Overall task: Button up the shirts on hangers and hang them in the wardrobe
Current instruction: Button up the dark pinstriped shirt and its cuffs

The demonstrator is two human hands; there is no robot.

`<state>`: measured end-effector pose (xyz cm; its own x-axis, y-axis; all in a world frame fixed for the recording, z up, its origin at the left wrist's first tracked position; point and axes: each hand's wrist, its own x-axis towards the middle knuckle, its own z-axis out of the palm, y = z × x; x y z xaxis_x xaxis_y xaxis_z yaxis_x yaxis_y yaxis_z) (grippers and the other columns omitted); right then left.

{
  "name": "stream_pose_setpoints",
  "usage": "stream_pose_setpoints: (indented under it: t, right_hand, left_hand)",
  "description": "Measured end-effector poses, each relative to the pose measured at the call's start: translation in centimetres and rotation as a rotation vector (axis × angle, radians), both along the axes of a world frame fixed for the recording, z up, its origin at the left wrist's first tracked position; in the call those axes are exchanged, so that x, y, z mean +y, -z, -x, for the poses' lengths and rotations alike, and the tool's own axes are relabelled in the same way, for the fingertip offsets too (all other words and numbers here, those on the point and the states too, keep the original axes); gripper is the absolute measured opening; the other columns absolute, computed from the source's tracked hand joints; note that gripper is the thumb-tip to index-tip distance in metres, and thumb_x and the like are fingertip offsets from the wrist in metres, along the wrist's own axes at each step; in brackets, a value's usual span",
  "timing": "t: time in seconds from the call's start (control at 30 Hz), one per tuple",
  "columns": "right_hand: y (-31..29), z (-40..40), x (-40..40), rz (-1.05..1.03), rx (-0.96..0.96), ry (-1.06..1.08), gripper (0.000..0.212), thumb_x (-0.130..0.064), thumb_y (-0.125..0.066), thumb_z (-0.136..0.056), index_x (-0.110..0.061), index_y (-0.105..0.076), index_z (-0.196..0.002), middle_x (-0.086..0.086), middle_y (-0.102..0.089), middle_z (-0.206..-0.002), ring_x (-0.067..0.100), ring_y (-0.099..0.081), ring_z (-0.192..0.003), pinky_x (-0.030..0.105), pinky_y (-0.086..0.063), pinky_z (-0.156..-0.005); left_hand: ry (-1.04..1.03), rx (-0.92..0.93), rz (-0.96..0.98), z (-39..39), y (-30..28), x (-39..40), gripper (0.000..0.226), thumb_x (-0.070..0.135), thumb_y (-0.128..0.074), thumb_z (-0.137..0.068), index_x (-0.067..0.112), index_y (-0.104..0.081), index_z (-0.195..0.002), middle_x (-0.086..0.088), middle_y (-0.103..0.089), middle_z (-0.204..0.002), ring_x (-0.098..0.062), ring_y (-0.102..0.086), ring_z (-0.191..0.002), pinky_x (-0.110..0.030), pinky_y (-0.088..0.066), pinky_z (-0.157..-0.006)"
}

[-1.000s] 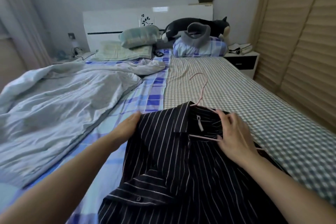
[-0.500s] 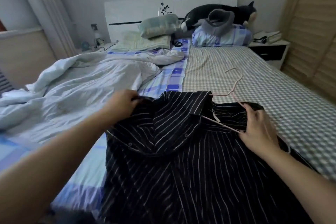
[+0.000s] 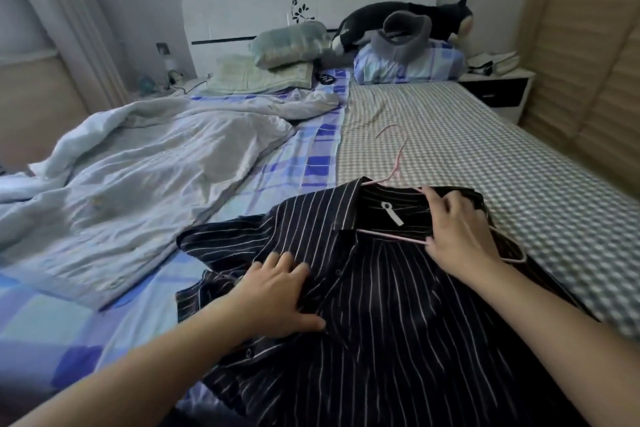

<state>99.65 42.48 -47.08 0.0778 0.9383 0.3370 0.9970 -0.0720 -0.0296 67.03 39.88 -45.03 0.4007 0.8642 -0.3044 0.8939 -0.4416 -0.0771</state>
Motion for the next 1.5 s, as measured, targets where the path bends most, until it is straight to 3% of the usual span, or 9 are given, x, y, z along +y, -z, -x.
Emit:
stream_pose_setpoints:
  t: [0.17, 0.37, 0.53, 0.63, 0.9, 1.07, 1.17, 1.3, 1.5]
  right_hand:
    - [-0.7, 0.6, 0.5, 0.067, -0.047, -0.008, 0.095, -0.032, -0.067, -0.087, -0.023, -0.008, -0.16, 0.006, -0.037, -0.129, 0.025, -0.045, -0.114, 0.038, -0.04, -0.096]
    - [0.7, -0.4, -0.6, 0.095, -0.09, -0.155, 0.096, -0.031, -0.069, -0.087, -0.023, -0.008, -0.161, 0.003, -0.038, -0.127, 0.022, -0.046, -0.113, 0.036, -0.042, -0.093]
    - [1.2, -0.7, -1.4, -0.092, -0.122, -0.162, 0.098, -0.033, -0.08, -0.079, -0.015, -0.024, -0.158, 0.007, -0.047, -0.119, 0.023, -0.051, -0.101, 0.039, -0.048, -0.083]
    - [1.2, -0.7, -2.0, -0.132, -0.113, -0.191, 0.104, -0.035, -0.083, -0.077, -0.016, -0.021, -0.158, 0.007, -0.047, -0.117, 0.023, -0.051, -0.099, 0.04, -0.05, -0.082]
    - [-3.9, -2.3, -4.9, 0.466, 0.165, -0.397, 0.105, -0.089, -0.056, -0.071, -0.048, -0.011, -0.157, -0.023, -0.029, -0.136, 0.0, -0.03, -0.129, 0.027, -0.032, -0.11]
    - [-6.7, -1.9, -2.3, 0.465, 0.754, -0.367, 0.073, -0.084, -0.04, -0.084, -0.033, -0.063, -0.133, -0.014, -0.064, -0.127, 0.005, -0.057, -0.121, 0.034, -0.041, -0.108]
    - [-6.8, -3.9, 1.4, 0.233, 0.534, -0.08, 0.049, -0.051, -0.057, -0.098, -0.022, -0.058, -0.138, 0.0, -0.059, -0.139, 0.018, -0.057, -0.121, 0.034, -0.046, -0.098]
    - [-4.7, -5.5, 4.3, 0.483, 0.369, 0.226, 0.087, -0.05, -0.065, -0.093, -0.018, -0.02, -0.161, 0.01, -0.03, -0.163, 0.035, -0.031, -0.148, 0.046, -0.031, -0.118]
    - [-4.6, -5.4, 4.9, 0.404, 0.585, 0.255, 0.045, -0.028, -0.065, -0.099, -0.005, -0.058, -0.136, 0.014, -0.061, -0.135, 0.031, -0.06, -0.119, 0.037, -0.047, -0.098]
  left_hand:
    - [0.186, 0.05, -0.282, -1.5, -1.0, -0.1, 0.024, 0.031, -0.053, -0.096, 0.028, -0.055, -0.12, 0.001, -0.057, -0.118, -0.026, -0.052, -0.118, -0.044, -0.032, -0.1]
    - [0.245, -0.037, 0.478, -2.6, -5.5, -0.7, 0.023, 0.034, -0.055, -0.102, 0.02, -0.071, -0.107, 0.006, -0.069, -0.099, -0.015, -0.061, -0.091, -0.031, -0.049, -0.082]
    - [-0.125, -0.463, -0.342, -3.7, -5.5, 4.6, 0.033, 0.048, -0.045, -0.104, 0.02, -0.062, -0.108, -0.006, -0.063, -0.111, -0.031, -0.058, -0.11, -0.04, -0.045, -0.087]
    - [-0.116, -0.597, -0.128, -5.0, -4.2, 7.0, 0.042, 0.047, -0.041, -0.106, 0.017, -0.061, -0.126, -0.01, -0.064, -0.124, -0.031, -0.056, -0.12, -0.039, -0.042, -0.097]
    - [0.167, -0.648, -0.162, -3.1, -1.5, 5.7, 0.023, 0.026, -0.064, -0.1, 0.014, -0.068, -0.081, 0.001, -0.067, -0.071, -0.016, -0.059, -0.07, -0.037, -0.048, -0.073]
    - [0.197, -0.694, -0.257, -2.1, -1.9, 5.3, 0.013, 0.026, -0.065, -0.098, 0.021, -0.067, -0.086, 0.01, -0.066, -0.077, -0.011, -0.057, -0.075, -0.033, -0.045, -0.072]
    - [0.254, -0.718, -0.289, -1.7, -2.1, 5.0, 0.012, 0.029, -0.064, -0.098, 0.023, -0.067, -0.089, 0.011, -0.065, -0.078, -0.014, -0.06, -0.076, -0.034, -0.047, -0.071]
    - [0.309, -0.771, -0.281, -1.0, -2.5, 4.2, 0.009, 0.031, -0.064, -0.096, 0.024, -0.069, -0.092, 0.013, -0.065, -0.079, -0.007, -0.06, -0.076, -0.032, -0.05, -0.072]
    - [0.274, -0.792, -0.3, 0.1, -3.4, 4.0, 0.004, 0.026, -0.07, -0.096, 0.029, -0.072, -0.097, 0.017, -0.064, -0.081, -0.002, -0.06, -0.078, -0.022, -0.047, -0.071]
